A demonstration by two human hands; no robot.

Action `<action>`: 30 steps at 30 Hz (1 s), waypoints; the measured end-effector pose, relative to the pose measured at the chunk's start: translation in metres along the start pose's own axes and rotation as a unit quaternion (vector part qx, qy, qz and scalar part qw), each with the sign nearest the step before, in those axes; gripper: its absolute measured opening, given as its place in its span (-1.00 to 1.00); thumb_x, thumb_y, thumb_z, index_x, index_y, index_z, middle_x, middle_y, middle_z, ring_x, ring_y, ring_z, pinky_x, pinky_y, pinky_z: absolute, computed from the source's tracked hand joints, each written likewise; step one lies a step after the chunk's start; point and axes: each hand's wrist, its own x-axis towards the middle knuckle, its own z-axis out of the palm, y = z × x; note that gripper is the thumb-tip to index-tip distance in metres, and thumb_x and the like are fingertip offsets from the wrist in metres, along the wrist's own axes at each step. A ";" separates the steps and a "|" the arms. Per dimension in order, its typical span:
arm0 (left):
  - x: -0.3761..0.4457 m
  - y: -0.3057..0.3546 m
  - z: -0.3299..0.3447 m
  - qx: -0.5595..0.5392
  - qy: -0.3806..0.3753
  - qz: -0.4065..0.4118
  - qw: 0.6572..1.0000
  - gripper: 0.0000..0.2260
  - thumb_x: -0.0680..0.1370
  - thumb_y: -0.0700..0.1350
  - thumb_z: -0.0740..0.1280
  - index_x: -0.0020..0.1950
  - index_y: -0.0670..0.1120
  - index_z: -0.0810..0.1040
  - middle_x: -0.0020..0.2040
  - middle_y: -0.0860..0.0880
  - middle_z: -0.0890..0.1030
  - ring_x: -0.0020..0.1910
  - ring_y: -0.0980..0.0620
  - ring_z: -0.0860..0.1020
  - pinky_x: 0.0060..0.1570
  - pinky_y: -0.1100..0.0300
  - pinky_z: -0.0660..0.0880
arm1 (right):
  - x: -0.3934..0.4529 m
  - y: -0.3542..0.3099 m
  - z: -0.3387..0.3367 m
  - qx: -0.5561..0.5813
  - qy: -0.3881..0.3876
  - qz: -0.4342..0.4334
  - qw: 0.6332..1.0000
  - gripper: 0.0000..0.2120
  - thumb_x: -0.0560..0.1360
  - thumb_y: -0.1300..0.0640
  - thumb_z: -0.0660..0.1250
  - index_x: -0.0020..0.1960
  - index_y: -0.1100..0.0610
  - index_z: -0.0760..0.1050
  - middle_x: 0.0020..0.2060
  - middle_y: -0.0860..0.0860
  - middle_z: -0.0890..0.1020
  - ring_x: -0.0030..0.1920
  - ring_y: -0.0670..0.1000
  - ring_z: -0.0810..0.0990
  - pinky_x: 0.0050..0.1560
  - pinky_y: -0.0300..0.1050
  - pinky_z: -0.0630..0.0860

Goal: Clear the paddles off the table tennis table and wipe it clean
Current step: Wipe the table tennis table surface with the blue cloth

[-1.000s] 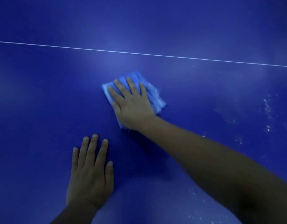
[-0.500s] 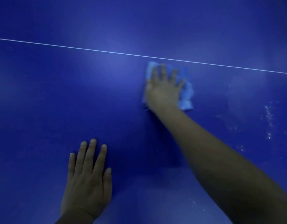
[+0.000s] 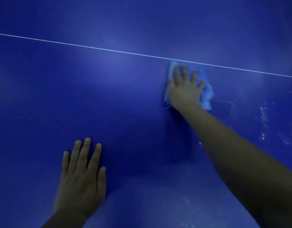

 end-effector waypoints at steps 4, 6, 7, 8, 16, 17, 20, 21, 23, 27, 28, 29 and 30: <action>-0.001 0.001 0.000 -0.003 -0.003 -0.007 1.000 -0.45 0.58 0.03 0.06 0.53 -0.18 0.32 0.58 -0.19 0.23 0.58 -0.22 0.12 0.52 -0.19 -0.02 | -0.029 -0.034 0.005 -0.073 -0.012 -0.318 0.945 -0.47 0.64 -0.16 -0.10 0.59 -0.12 0.12 0.60 -0.05 0.12 0.58 0.23 0.03 0.48 0.36 0.03; 0.000 0.001 -0.001 -0.010 -0.007 -0.010 1.000 -0.45 0.58 0.03 0.06 0.52 -0.18 0.34 0.57 -0.20 0.23 0.58 -0.22 0.13 0.52 -0.21 -0.01 | -0.069 -0.007 0.005 -0.097 -0.014 -0.506 0.857 -0.49 0.63 -0.14 -0.03 0.55 -0.09 0.26 0.56 0.00 0.24 0.55 0.30 0.13 0.43 0.40 0.10; 0.000 0.001 -0.001 -0.012 -0.009 -0.012 1.000 -0.45 0.58 0.03 0.05 0.52 -0.19 0.34 0.57 -0.20 0.24 0.57 -0.23 0.13 0.52 -0.21 -0.01 | -0.091 0.017 0.008 -0.105 -0.052 -0.596 0.795 -0.52 0.65 -0.14 -0.02 0.54 -0.09 0.28 0.56 -0.01 0.25 0.56 0.29 0.11 0.45 0.39 0.07; 0.000 0.001 -0.002 -0.012 -0.012 -0.014 1.000 -0.45 0.59 0.04 0.05 0.52 -0.19 0.34 0.57 -0.21 0.24 0.57 -0.23 0.13 0.52 -0.22 -0.01 | -0.108 0.042 0.013 -0.106 -0.103 -0.661 0.735 -0.53 0.67 -0.14 -0.04 0.54 -0.11 0.28 0.56 -0.04 0.23 0.58 0.24 0.07 0.48 0.37 0.02; -0.001 0.002 -0.002 -0.010 -0.021 -0.016 1.000 -0.45 0.60 0.05 0.03 0.53 -0.17 0.31 0.58 -0.19 0.21 0.59 -0.20 0.10 0.53 -0.17 -0.05 | 0.062 0.088 -0.035 -0.044 0.001 -0.072 0.996 -0.43 0.60 -0.10 -0.07 0.59 -0.04 0.08 0.55 0.07 0.21 0.48 0.30 0.24 0.33 0.39 0.27; -0.001 0.003 -0.002 -0.006 -0.019 -0.016 1.000 -0.45 0.60 0.05 0.03 0.54 -0.17 0.31 0.58 -0.18 0.20 0.59 -0.19 0.09 0.53 -0.17 -0.06 | 0.069 0.095 -0.041 0.009 0.010 0.066 0.998 -0.45 0.62 -0.14 -0.11 0.60 -0.09 0.04 0.59 -0.01 0.11 0.55 0.24 0.09 0.43 0.40 0.11; -0.001 0.002 -0.001 -0.003 -0.021 -0.014 1.000 -0.45 0.60 0.04 0.03 0.54 -0.17 0.30 0.58 -0.19 0.21 0.59 -0.20 0.10 0.54 -0.16 -0.07 | 0.032 0.079 -0.021 0.026 0.038 0.126 0.991 -0.46 0.65 -0.15 -0.12 0.61 -0.09 0.05 0.60 -0.03 0.08 0.58 0.22 0.00 0.48 0.39 -0.03; -0.001 0.001 -0.001 -0.003 -0.018 -0.013 1.000 -0.45 0.60 0.04 0.04 0.54 -0.17 0.30 0.58 -0.19 0.21 0.59 -0.20 0.10 0.54 -0.17 -0.06 | 0.007 0.067 -0.011 0.003 0.048 0.057 0.997 -0.44 0.63 -0.14 -0.13 0.61 -0.07 0.08 0.60 0.00 0.11 0.57 0.25 0.04 0.46 0.40 0.01; -0.002 0.001 -0.002 -0.007 -0.019 -0.014 1.000 -0.45 0.60 0.05 0.04 0.55 -0.16 0.29 0.59 -0.18 0.20 0.59 -0.20 0.09 0.53 -0.18 -0.04 | -0.053 0.044 0.003 -0.028 0.036 -0.124 0.991 -0.42 0.60 -0.12 -0.11 0.59 -0.02 0.17 0.57 0.05 0.21 0.54 0.32 0.14 0.41 0.45 0.13; -0.001 0.001 -0.003 -0.011 -0.019 -0.019 1.000 -0.45 0.60 0.05 0.04 0.55 -0.16 0.30 0.59 -0.17 0.19 0.59 -0.19 0.09 0.53 -0.17 -0.05 | -0.119 0.030 0.007 -0.053 -0.057 -0.520 0.850 -0.51 0.64 -0.14 0.02 0.54 -0.07 0.28 0.54 0.00 0.29 0.55 0.25 0.17 0.46 0.34 0.07; 0.001 0.002 -0.004 -0.010 -0.020 -0.018 1.000 -0.45 0.60 0.05 0.04 0.54 -0.16 0.30 0.59 -0.18 0.20 0.59 -0.19 0.09 0.53 -0.17 -0.06 | -0.094 0.035 0.003 -0.081 -0.047 -0.550 0.830 -0.50 0.65 -0.14 -0.02 0.54 -0.06 0.28 0.54 0.01 0.30 0.54 0.26 0.18 0.45 0.33 0.08; 0.001 0.001 -0.002 -0.008 -0.013 -0.015 1.000 -0.45 0.59 0.04 0.04 0.54 -0.17 0.31 0.58 -0.18 0.21 0.59 -0.20 0.10 0.54 -0.17 -0.06 | -0.061 0.041 0.001 -0.120 -0.027 -0.532 0.838 -0.47 0.64 -0.13 -0.08 0.56 -0.03 0.24 0.54 0.04 0.29 0.53 0.29 0.20 0.42 0.35 0.13; 0.001 0.002 -0.003 -0.002 -0.013 -0.010 1.000 -0.45 0.59 0.04 0.04 0.53 -0.17 0.32 0.58 -0.19 0.22 0.58 -0.21 0.11 0.54 -0.17 -0.06 | -0.022 0.051 -0.001 -0.137 -0.006 -0.459 0.878 -0.41 0.61 -0.13 -0.17 0.59 -0.02 0.15 0.56 0.07 0.25 0.52 0.31 0.19 0.39 0.36 0.19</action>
